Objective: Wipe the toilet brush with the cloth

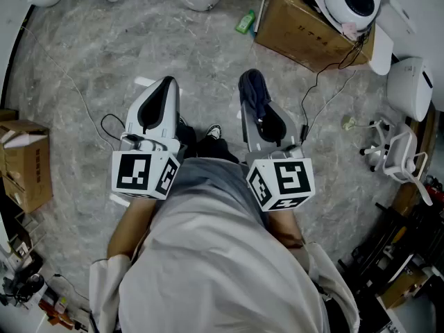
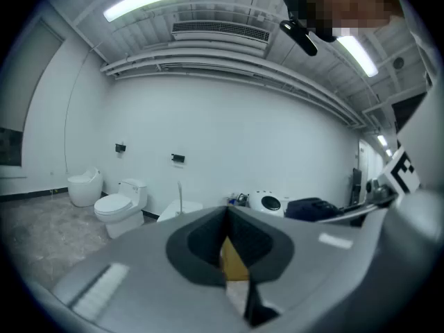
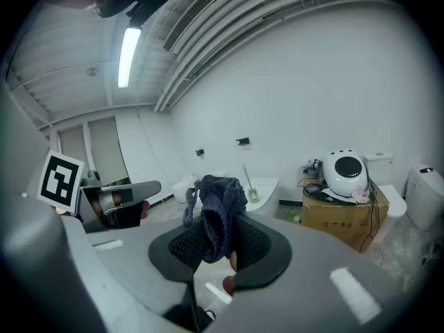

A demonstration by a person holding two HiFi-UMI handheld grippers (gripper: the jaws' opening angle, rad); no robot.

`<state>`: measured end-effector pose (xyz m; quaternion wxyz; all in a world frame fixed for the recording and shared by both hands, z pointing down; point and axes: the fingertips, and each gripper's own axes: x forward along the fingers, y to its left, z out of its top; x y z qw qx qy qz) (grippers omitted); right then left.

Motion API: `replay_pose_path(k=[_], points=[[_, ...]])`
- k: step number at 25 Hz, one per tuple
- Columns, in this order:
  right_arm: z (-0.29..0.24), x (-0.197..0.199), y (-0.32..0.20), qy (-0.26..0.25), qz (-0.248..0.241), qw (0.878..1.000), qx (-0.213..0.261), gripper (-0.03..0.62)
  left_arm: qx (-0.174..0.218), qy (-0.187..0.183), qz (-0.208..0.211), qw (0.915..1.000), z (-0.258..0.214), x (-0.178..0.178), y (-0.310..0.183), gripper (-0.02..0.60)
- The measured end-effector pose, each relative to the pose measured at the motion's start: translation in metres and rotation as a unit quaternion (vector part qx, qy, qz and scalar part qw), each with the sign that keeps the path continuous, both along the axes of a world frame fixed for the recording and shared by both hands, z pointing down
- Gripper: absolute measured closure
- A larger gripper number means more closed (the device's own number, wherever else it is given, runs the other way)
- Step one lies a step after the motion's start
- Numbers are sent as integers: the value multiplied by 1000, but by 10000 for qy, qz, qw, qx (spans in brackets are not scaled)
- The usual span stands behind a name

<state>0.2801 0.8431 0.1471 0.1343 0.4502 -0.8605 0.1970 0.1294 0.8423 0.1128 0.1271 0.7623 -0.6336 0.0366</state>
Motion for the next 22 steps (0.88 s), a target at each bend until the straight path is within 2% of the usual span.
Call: replay_pose_path(k=[3, 7, 9, 15, 22], points=[[0, -8, 0, -131, 42, 9999, -44, 516, -62, -164, 101, 9998, -5, -10, -7, 581], [1, -14, -6, -697, 5, 9971, -303, 514, -36, -190, 59, 9998, -4, -20, -9, 581], [4, -14, -12, -816, 40, 9960, -371, 513, -51, -190, 41, 9998, 3, -23, -14, 581], [4, -27, -41, -737, -15, 9967, -332, 511, 36, -427, 56, 9991, 12, -32, -40, 581], [3, -61, -90, -675, -149, 9969, -365, 511, 62, -313, 70, 9995, 8, -57, -86, 581]])
